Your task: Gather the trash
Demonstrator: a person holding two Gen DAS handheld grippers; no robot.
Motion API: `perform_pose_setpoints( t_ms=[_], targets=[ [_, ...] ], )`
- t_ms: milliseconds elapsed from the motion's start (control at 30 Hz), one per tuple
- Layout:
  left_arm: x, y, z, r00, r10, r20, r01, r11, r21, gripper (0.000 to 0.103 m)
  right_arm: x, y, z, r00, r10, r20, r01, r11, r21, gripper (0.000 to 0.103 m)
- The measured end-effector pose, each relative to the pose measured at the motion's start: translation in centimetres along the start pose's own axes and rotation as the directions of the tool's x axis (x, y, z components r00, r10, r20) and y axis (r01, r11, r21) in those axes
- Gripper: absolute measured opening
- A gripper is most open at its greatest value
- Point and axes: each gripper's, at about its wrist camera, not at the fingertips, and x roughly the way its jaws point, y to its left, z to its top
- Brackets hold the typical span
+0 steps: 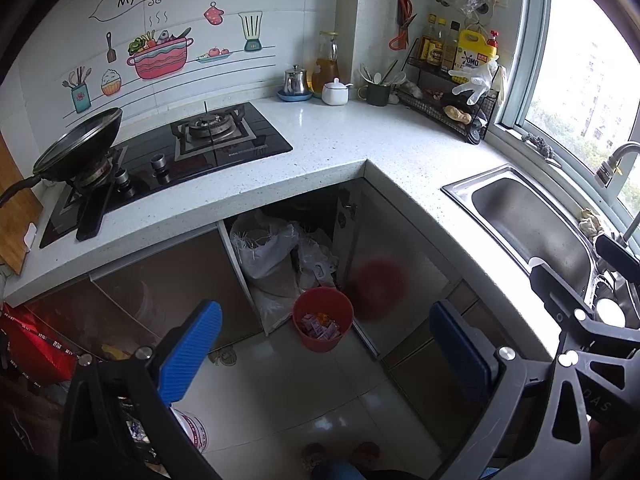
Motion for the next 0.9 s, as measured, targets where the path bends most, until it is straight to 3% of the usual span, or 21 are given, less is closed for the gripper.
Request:
perform_pose_setpoints(
  t_ms=[900],
  targets=[
    [0.1, -1.7, 0.4, 0.998, 0.045, 0.041, -0.047, 0.998, 0.033, 0.103, 0.2, 1.4, 0.5, 0.999, -0.031, -0.031, 0.032, 0.999, 0.039, 0.096]
  ],
)
